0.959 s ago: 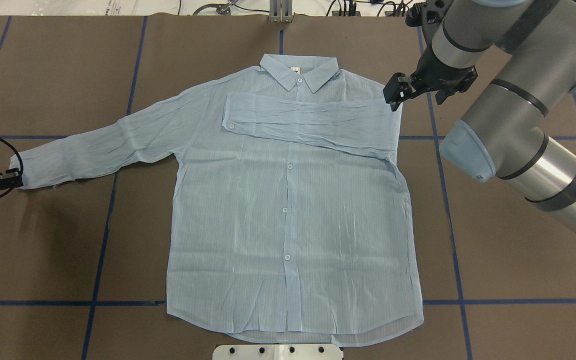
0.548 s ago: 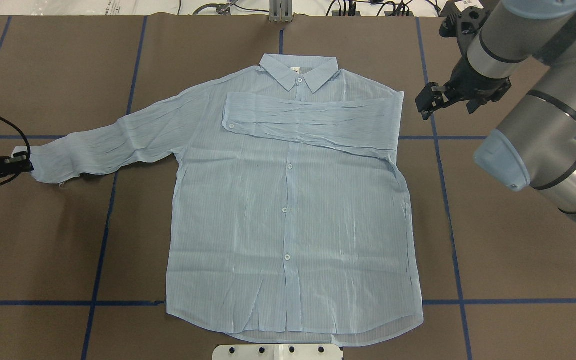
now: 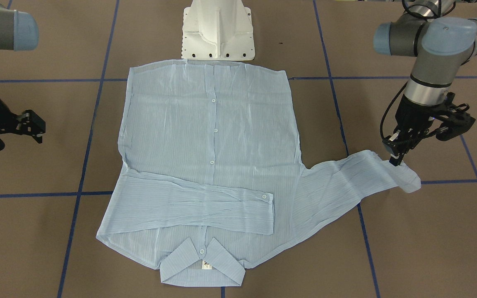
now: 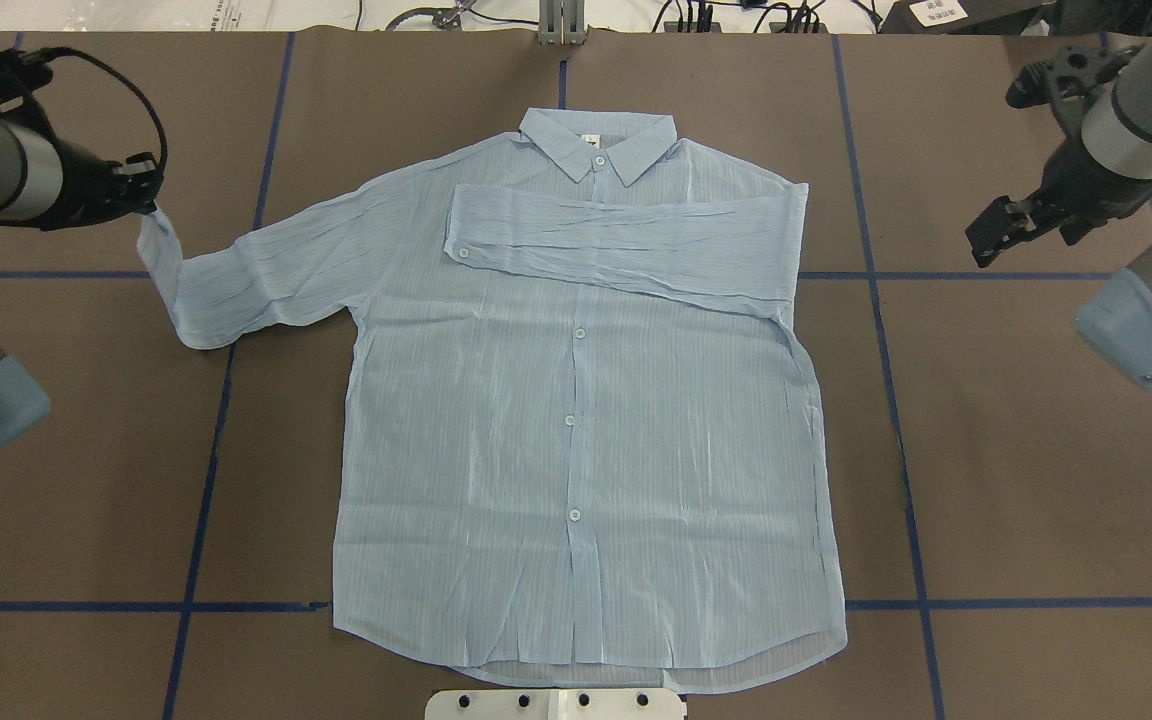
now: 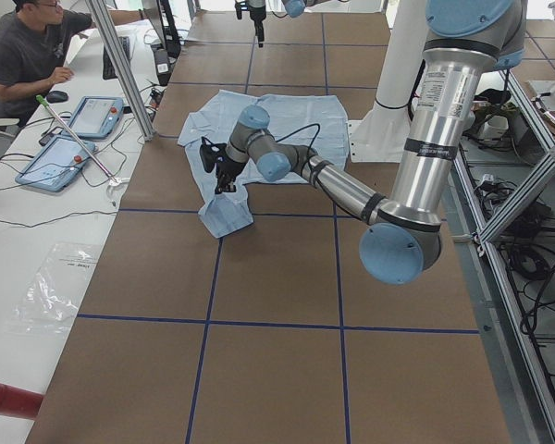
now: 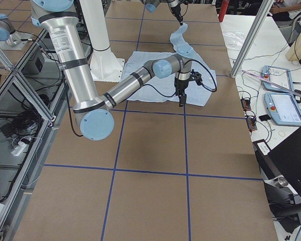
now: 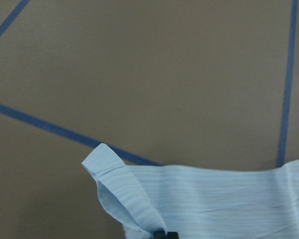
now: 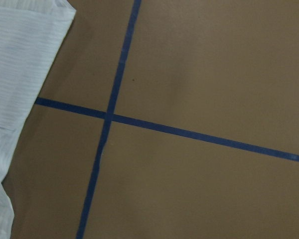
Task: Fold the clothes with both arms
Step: 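Grasp the other sleeve cuff with the left gripper and lift it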
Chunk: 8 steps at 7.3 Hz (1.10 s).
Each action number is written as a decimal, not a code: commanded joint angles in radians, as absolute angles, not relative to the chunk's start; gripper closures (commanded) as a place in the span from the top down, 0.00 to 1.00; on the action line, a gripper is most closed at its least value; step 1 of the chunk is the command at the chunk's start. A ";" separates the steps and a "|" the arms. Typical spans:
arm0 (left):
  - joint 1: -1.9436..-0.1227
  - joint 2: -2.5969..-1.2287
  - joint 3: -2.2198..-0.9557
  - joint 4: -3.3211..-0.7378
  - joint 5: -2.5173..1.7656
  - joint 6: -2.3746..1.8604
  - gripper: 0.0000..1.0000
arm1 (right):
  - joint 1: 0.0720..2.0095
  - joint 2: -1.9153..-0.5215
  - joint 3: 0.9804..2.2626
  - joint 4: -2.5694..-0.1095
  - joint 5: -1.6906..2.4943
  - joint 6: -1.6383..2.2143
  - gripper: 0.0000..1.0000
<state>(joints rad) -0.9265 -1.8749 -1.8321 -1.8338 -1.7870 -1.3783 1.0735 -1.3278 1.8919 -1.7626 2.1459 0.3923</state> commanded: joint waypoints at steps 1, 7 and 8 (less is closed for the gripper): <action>-0.924 -2.113 -1.841 -1.582 -1.814 -1.509 0.00 | 1.143 -1.394 1.898 -1.759 2.229 0.325 1.00; -0.867 -2.413 -1.735 -1.658 -1.996 -2.116 0.00 | 1.149 -1.425 1.896 -1.758 2.230 0.327 1.00; -0.858 -2.414 -1.733 -1.689 -1.996 -2.169 0.00 | 1.147 -1.427 1.893 -1.758 2.230 0.327 1.00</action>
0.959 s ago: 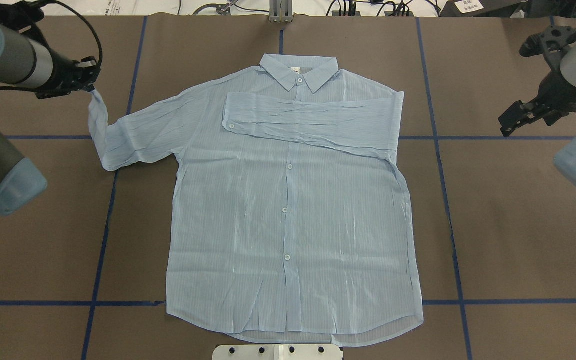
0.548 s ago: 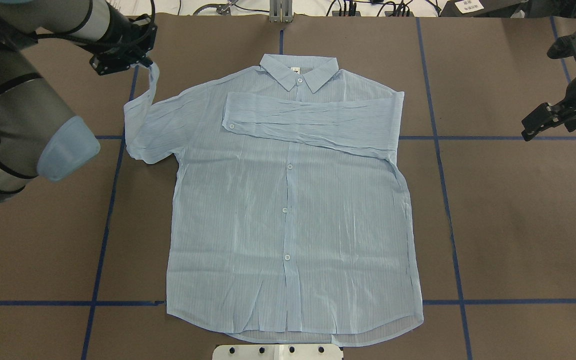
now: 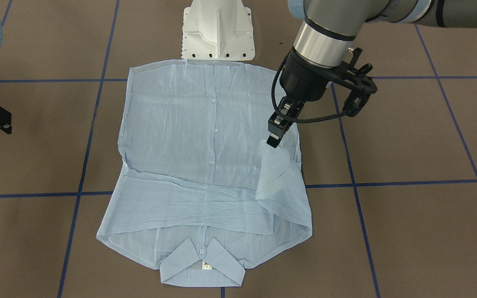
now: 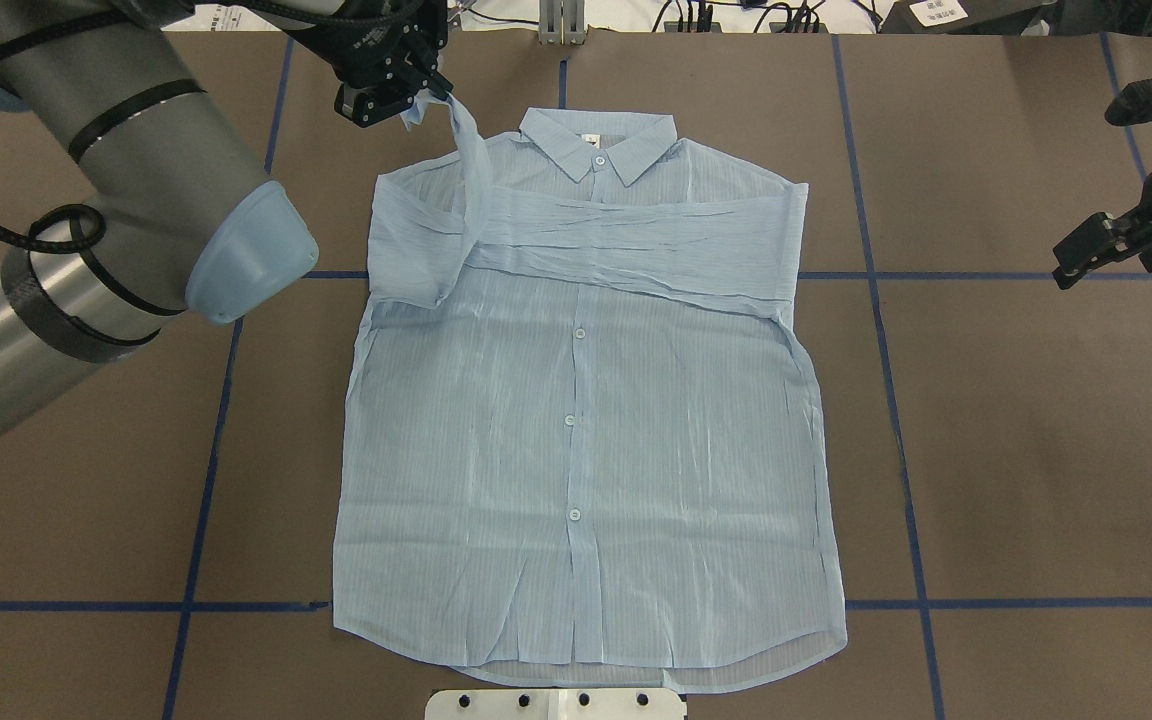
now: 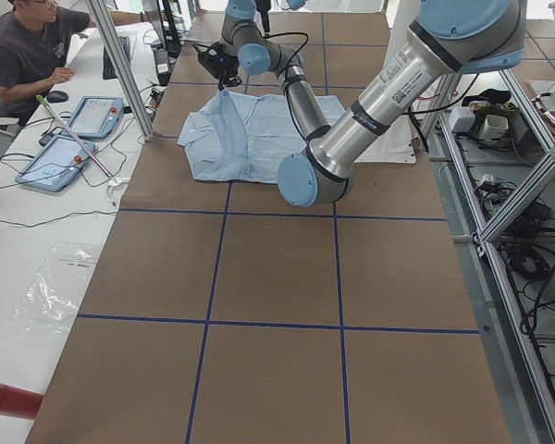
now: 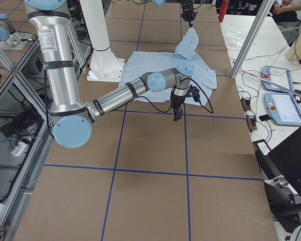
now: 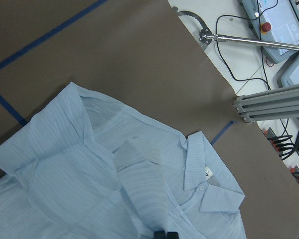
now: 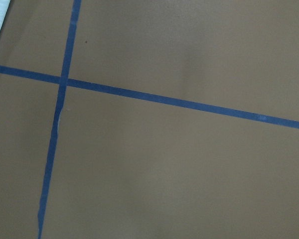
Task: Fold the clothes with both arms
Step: 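Grasp the other sleeve cuff with the left gripper and lift it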
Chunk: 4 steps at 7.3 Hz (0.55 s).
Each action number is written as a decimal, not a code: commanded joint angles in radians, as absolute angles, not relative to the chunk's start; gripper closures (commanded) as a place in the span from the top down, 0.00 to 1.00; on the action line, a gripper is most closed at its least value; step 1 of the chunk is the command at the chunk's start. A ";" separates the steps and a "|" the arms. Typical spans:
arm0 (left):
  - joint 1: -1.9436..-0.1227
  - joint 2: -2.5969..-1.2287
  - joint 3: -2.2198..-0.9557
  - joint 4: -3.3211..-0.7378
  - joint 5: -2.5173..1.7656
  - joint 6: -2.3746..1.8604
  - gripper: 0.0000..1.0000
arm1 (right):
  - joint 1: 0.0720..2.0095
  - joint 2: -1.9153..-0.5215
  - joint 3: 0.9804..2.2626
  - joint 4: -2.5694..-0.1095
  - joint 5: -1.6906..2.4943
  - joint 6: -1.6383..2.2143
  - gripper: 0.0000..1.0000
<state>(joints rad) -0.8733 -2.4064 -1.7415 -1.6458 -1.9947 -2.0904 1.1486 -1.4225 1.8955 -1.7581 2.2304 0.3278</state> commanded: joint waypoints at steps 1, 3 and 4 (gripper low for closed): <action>-0.845 -2.413 -1.733 -1.724 -1.996 -2.227 0.00 | 1.149 -1.427 1.893 -1.758 2.229 0.327 1.00; -0.758 -2.408 -1.720 -1.738 -1.936 -2.269 0.00 | 1.147 -1.427 1.890 -1.758 2.229 0.328 1.00; -0.680 -2.424 -1.650 -1.782 -1.836 -2.296 0.00 | 1.146 -1.427 1.888 -1.758 2.229 0.330 1.00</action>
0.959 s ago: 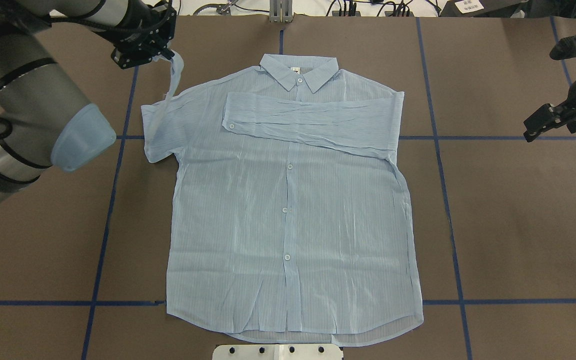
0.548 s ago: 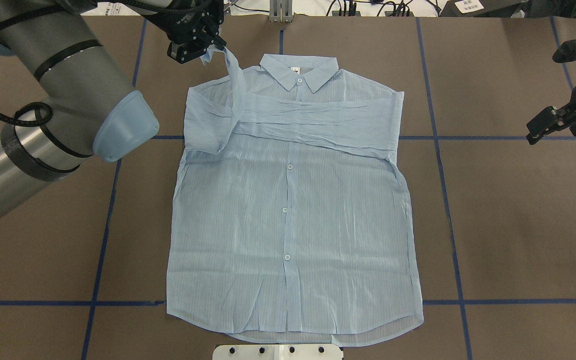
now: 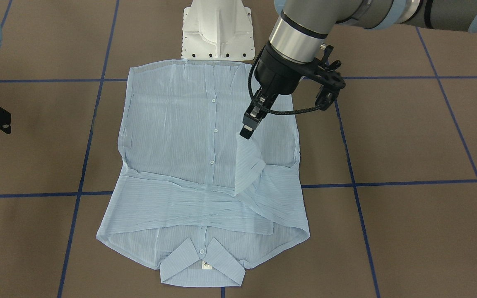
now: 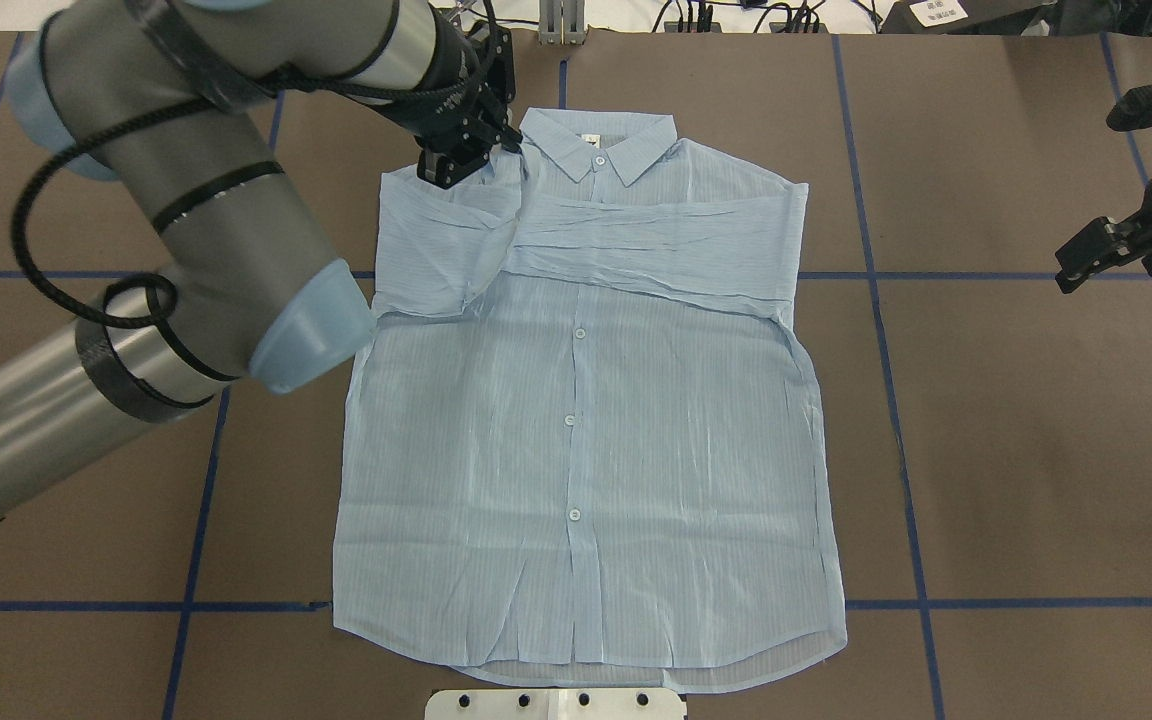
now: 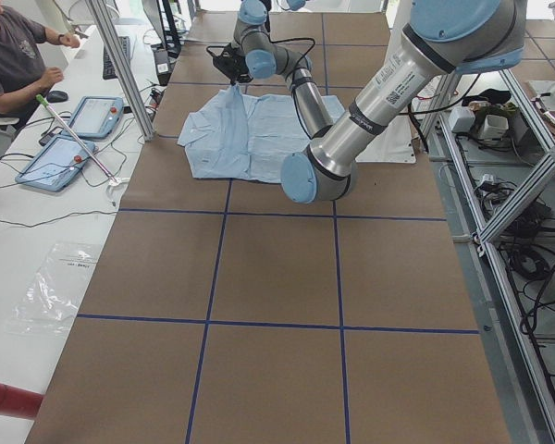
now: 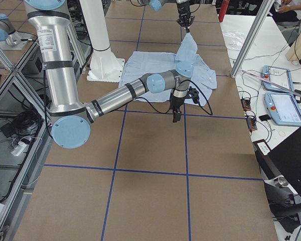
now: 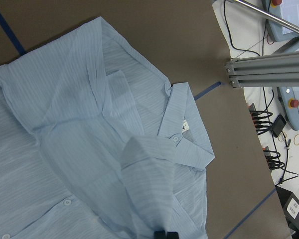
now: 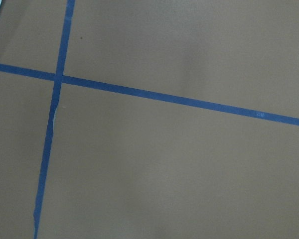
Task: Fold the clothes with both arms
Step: 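Lay the sleeve across the shirt with the left gripper while the right moves hemward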
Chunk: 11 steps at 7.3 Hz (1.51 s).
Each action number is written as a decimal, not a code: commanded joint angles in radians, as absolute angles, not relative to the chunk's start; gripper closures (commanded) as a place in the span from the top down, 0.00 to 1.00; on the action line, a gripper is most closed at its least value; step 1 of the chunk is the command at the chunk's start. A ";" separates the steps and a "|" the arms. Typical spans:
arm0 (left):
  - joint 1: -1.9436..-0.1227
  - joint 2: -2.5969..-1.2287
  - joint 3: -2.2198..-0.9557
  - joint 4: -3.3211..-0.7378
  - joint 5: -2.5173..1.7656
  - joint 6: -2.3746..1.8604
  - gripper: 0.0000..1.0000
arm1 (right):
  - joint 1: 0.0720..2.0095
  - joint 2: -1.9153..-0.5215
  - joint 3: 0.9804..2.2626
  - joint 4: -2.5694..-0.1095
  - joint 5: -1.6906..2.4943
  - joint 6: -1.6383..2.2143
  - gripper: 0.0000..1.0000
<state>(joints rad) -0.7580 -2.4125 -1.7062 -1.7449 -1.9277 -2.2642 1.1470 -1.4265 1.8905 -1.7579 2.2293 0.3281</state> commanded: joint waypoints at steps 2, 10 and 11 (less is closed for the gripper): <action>-0.571 -2.568 -1.301 -1.958 -1.697 -2.318 0.00 | 1.144 -1.420 1.887 -1.755 2.230 0.331 1.00; -0.479 -2.574 -1.187 -2.192 -1.679 -1.922 1.00 | 1.123 -1.422 1.858 -1.552 2.276 0.450 1.00; -0.488 -2.524 -1.245 -2.171 -1.713 -1.886 1.00 | 1.070 -1.439 1.858 -1.428 2.267 0.594 1.00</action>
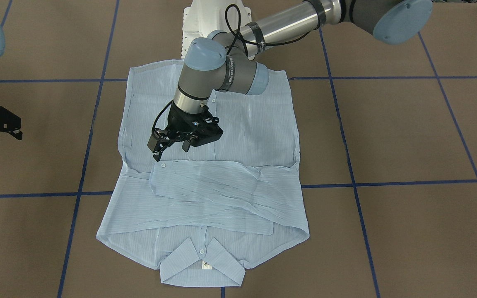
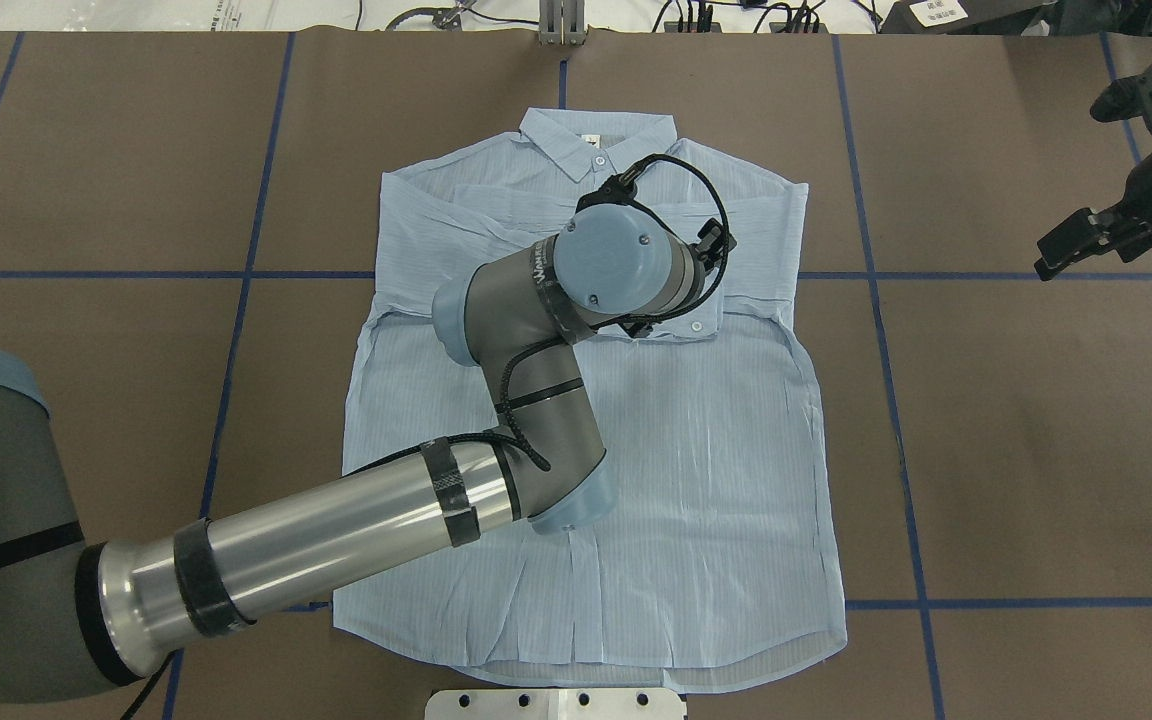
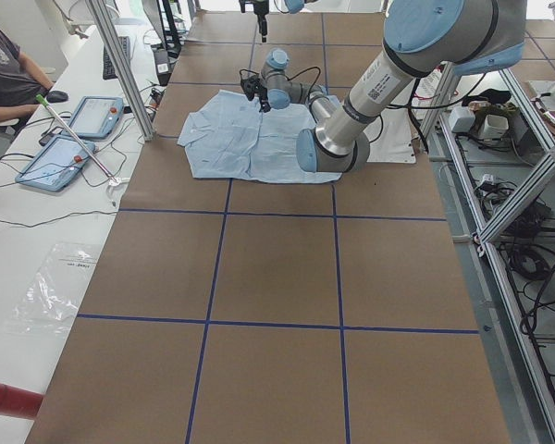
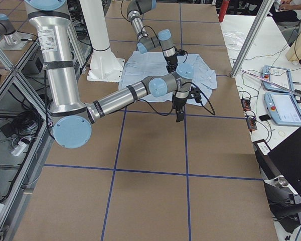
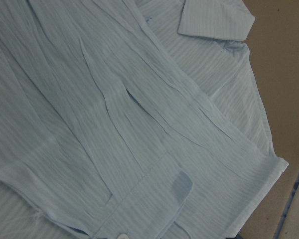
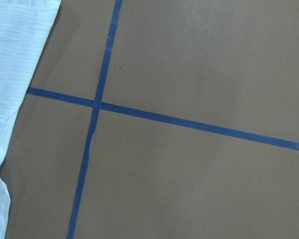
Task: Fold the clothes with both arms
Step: 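Lay the sleeve across the shirt with the left gripper while the right moves hemward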
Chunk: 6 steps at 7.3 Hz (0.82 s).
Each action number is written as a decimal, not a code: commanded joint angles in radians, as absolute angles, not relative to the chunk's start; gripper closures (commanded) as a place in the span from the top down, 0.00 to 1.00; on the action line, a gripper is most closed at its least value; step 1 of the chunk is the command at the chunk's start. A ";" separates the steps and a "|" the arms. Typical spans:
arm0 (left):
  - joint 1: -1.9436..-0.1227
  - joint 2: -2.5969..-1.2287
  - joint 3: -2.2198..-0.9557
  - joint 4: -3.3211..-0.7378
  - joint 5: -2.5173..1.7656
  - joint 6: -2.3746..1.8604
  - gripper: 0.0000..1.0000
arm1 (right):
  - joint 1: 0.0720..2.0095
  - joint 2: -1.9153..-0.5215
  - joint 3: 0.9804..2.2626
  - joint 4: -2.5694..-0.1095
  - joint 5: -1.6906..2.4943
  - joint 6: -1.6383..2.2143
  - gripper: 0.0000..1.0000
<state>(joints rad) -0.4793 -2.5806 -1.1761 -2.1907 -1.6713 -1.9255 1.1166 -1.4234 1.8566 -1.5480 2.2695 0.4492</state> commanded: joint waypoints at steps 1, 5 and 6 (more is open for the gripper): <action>-0.488 -2.429 -1.393 -2.063 -1.715 -1.794 1.00 | 1.010 -1.468 1.861 -1.285 2.231 0.750 1.00; -0.486 -2.161 -1.945 -1.696 -1.733 -1.575 1.00 | 0.624 -1.673 1.961 -0.966 1.886 1.212 1.00; -0.485 -2.163 -1.978 -1.672 -1.736 -1.577 1.00 | 0.527 -1.702 2.027 -0.966 1.835 1.323 1.00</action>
